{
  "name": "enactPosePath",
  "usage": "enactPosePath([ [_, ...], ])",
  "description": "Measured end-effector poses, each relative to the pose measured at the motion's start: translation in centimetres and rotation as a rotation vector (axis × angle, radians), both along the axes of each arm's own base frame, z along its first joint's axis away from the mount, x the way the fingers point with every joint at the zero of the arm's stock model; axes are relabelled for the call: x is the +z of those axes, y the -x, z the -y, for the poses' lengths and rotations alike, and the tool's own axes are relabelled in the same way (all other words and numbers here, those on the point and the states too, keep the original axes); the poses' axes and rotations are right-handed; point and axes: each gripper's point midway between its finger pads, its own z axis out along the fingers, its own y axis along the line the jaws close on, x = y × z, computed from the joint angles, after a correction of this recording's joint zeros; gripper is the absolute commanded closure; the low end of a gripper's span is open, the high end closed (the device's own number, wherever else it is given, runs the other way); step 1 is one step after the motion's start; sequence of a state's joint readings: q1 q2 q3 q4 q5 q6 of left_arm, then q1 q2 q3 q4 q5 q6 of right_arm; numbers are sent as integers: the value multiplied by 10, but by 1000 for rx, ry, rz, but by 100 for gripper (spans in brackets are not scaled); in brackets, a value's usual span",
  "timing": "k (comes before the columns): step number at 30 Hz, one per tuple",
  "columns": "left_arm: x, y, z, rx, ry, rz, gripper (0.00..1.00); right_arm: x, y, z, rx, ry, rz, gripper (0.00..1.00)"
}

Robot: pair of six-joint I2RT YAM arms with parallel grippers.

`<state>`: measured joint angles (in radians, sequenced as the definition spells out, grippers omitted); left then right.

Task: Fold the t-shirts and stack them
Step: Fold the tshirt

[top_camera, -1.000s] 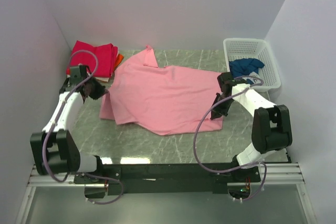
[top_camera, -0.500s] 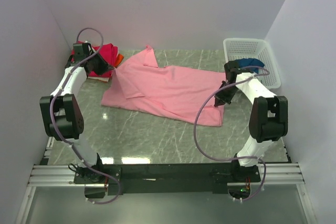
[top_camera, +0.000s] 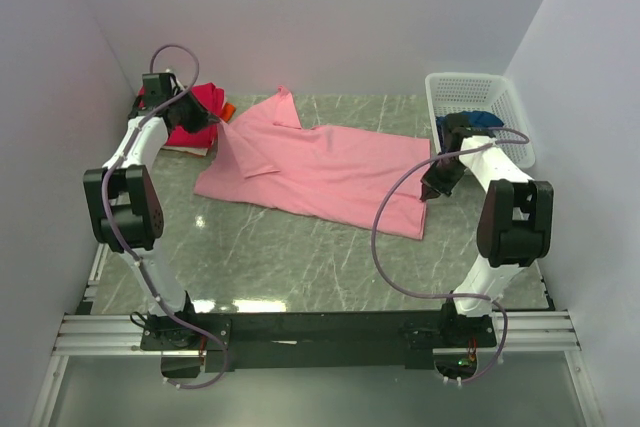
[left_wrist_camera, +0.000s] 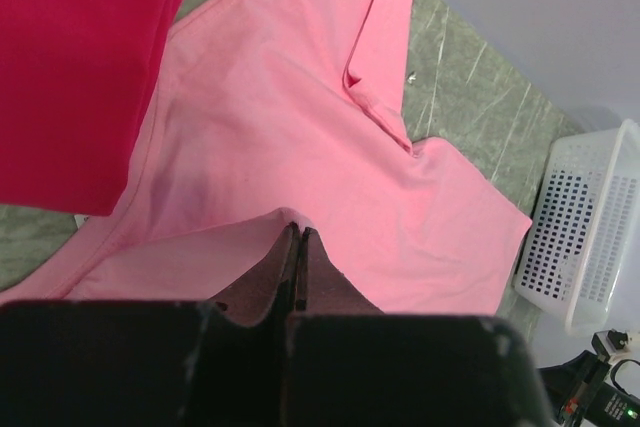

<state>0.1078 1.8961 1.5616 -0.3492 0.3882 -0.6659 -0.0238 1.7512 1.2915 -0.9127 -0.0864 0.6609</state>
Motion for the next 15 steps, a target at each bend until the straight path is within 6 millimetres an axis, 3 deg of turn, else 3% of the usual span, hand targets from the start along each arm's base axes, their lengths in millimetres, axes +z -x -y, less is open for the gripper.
enactPosePath([
  [9, 7, -7, 0, -5, 2, 23, 99, -1, -1, 9, -26, 13, -2, 100],
  [15, -13, -16, 1, -12, 12, -10, 99, -10, -3, 9, -27, 14, -25, 100],
])
